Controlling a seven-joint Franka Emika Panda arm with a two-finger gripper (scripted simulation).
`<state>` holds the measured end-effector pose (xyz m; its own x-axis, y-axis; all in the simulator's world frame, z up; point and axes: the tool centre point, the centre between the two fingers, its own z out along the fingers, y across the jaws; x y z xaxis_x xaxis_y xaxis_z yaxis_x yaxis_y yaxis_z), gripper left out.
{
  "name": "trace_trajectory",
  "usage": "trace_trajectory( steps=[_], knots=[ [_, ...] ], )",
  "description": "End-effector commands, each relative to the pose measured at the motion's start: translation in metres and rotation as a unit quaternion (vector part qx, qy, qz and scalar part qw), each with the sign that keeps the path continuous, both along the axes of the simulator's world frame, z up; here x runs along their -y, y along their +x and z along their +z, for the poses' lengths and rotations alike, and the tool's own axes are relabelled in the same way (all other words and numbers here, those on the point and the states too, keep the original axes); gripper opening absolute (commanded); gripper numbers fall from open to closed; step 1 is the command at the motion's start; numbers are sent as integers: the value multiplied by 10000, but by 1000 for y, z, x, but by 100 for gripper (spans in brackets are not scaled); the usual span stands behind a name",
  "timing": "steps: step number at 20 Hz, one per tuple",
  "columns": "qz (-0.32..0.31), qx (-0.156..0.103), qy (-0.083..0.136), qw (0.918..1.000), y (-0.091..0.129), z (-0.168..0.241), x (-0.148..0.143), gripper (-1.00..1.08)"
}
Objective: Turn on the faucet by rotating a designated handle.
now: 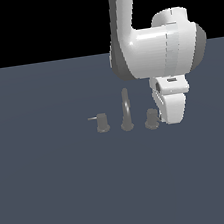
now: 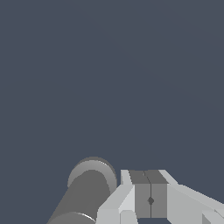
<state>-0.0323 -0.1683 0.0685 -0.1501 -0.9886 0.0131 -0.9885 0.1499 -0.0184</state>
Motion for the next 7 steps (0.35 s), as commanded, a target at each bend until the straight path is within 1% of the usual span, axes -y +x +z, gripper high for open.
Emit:
trace_trajectory(
  steps=[1,6,7],
  knots=[
    [92,-26,33,9999,5,-2,-22,-100],
    [186,-83,77,9998,12,-5,-58,-100],
    [186,-83,77,9998,12,-5,-58,-100]
  ],
)
